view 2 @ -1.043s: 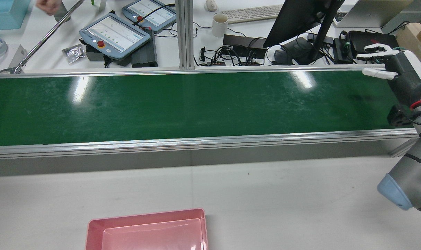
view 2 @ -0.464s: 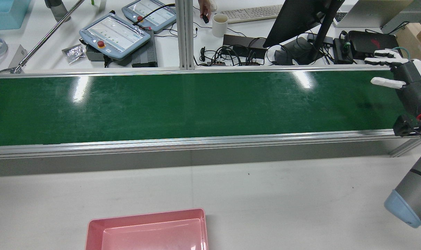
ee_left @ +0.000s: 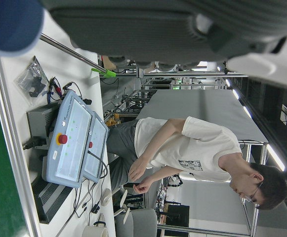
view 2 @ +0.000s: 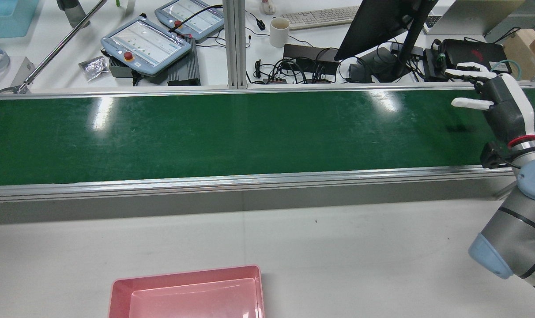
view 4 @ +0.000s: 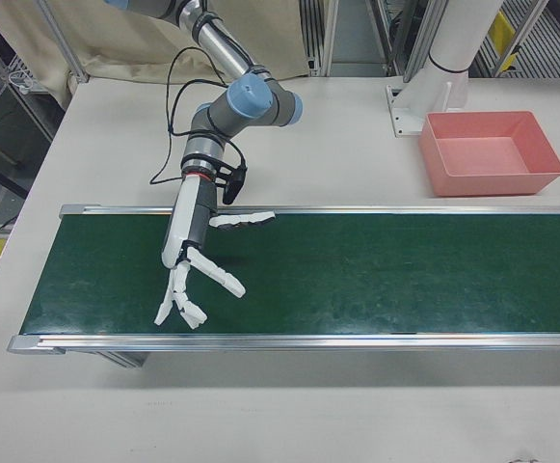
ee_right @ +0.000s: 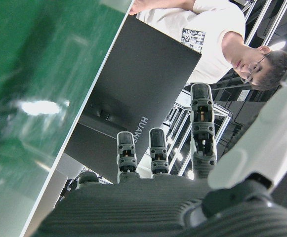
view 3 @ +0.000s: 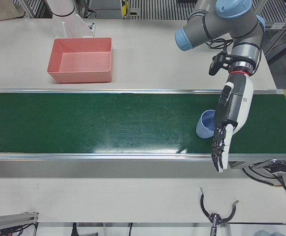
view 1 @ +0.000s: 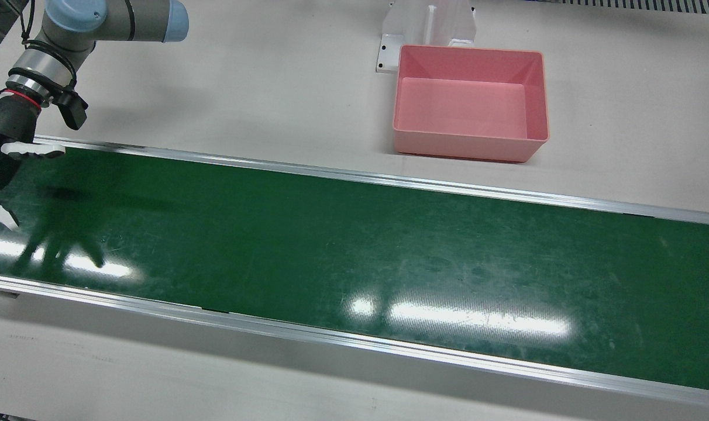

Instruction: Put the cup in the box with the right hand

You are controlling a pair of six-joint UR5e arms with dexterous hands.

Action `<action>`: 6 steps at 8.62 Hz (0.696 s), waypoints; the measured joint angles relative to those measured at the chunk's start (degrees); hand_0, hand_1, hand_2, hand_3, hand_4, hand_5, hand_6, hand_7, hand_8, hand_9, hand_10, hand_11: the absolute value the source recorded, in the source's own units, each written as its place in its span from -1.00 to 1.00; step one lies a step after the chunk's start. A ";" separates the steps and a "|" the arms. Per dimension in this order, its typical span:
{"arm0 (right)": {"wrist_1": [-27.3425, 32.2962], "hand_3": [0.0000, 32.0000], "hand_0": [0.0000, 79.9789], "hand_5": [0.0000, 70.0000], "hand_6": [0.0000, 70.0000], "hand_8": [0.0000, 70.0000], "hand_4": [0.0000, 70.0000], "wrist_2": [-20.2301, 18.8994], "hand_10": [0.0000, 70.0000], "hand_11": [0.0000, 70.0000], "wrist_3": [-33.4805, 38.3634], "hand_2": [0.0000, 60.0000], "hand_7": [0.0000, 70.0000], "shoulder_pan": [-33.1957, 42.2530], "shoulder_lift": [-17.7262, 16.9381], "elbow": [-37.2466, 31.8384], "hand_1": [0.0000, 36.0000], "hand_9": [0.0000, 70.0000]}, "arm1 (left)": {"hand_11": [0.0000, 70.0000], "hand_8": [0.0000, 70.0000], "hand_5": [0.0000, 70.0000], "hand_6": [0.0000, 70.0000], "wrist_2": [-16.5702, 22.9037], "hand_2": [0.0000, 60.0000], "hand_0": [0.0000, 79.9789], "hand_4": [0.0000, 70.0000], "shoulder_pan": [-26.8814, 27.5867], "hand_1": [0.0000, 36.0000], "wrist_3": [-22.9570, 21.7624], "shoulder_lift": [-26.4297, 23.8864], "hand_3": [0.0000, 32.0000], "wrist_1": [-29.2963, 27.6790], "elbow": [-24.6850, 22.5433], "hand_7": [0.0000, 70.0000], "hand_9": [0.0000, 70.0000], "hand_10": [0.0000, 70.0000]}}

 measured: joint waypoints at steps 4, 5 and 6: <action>-0.37 -0.05 0.06 -0.96 -0.85 -0.68 0.17 -0.04 -1.00 -1.00 -0.14 -0.76 0.09 -0.10 0.46 -0.31 -0.93 -0.40 | -1.00 -1.00 -1.00 -1.00 -0.01 -1.00 -1.00 -1.00 0.00 -1.00 0.00 0.00 -1.00 0.00 0.05 -1.00 -1.00 -1.00; -0.56 -0.02 0.06 -0.96 -0.85 -0.68 0.16 -0.04 -1.00 -1.00 -0.15 -0.76 0.09 -0.10 0.51 -0.32 -0.92 -0.40 | -1.00 -1.00 -1.00 -1.00 0.00 -1.00 -1.00 -1.00 0.00 -1.00 0.00 0.00 -1.00 0.00 0.08 -1.00 -1.00 -1.00; -0.80 -0.02 0.06 -0.96 -0.85 -0.68 0.17 -0.04 -1.00 -1.00 -0.16 -0.76 0.10 -0.10 0.70 -0.36 -0.92 -0.40 | -1.00 -1.00 -1.00 -1.00 0.01 -1.00 -1.00 -1.00 0.00 -1.00 0.00 0.00 -1.00 0.00 0.08 -1.00 -1.00 -1.00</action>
